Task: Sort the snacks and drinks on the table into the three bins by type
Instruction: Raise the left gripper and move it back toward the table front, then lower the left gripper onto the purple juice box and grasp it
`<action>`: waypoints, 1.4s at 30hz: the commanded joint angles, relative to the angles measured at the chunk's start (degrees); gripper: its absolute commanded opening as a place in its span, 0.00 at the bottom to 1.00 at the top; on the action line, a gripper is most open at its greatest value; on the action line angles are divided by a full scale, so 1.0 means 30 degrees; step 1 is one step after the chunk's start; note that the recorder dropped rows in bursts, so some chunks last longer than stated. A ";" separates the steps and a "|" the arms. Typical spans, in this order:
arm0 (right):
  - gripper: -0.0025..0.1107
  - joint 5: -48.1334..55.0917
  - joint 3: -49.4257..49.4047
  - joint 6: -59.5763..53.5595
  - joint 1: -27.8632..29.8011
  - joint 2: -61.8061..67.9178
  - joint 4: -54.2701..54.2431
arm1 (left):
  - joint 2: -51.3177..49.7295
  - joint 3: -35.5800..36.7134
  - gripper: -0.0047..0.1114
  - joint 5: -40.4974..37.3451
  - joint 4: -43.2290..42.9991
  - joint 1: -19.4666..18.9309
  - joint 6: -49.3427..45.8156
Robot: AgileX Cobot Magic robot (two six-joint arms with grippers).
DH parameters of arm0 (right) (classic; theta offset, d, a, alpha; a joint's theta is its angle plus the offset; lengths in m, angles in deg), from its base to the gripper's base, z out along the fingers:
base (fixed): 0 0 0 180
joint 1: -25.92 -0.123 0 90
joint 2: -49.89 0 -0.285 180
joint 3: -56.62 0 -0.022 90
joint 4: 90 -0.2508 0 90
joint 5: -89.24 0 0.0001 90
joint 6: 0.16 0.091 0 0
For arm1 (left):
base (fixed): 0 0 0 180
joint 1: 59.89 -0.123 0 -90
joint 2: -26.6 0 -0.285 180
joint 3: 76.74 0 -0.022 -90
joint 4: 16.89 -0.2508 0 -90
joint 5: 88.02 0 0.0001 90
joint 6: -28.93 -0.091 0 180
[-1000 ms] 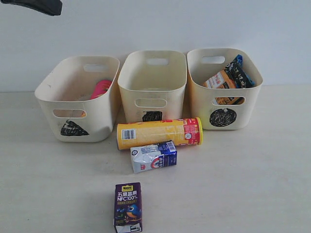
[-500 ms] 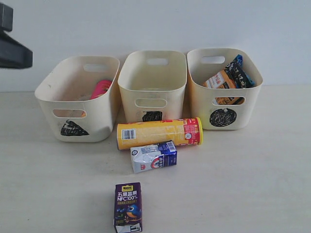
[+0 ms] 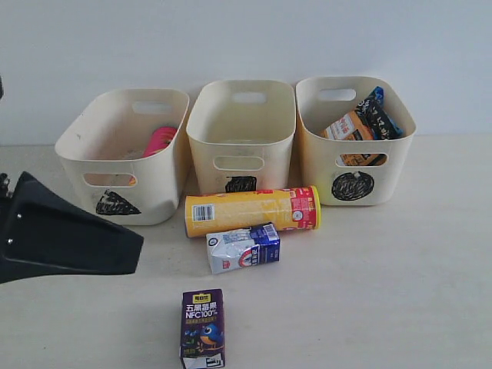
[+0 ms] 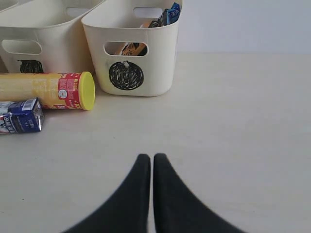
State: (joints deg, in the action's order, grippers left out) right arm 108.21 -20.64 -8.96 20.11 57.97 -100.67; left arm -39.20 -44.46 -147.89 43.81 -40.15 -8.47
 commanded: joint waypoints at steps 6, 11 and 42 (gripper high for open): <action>0.02 -0.0145 0.0013 -0.0034 -0.0002 -0.0098 -0.0048 | -0.0856 0.1096 0.13 -0.1442 0.2675 0.0106 -0.1752; 0.02 -0.0145 0.0013 -0.0034 -0.0002 -0.0098 -0.0048 | -0.1214 0.1096 0.36 -0.2031 0.2940 0.0822 -0.1968; 0.02 -0.0145 0.0013 -0.0034 -0.0002 -0.0098 -0.0200 | -1.3113 -0.4783 0.61 0.5036 -1.6524 0.6992 1.6506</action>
State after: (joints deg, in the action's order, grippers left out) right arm 108.21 -20.64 -8.96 20.11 57.97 -101.09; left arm -75.56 -56.82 -133.43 -4.32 -19.61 39.64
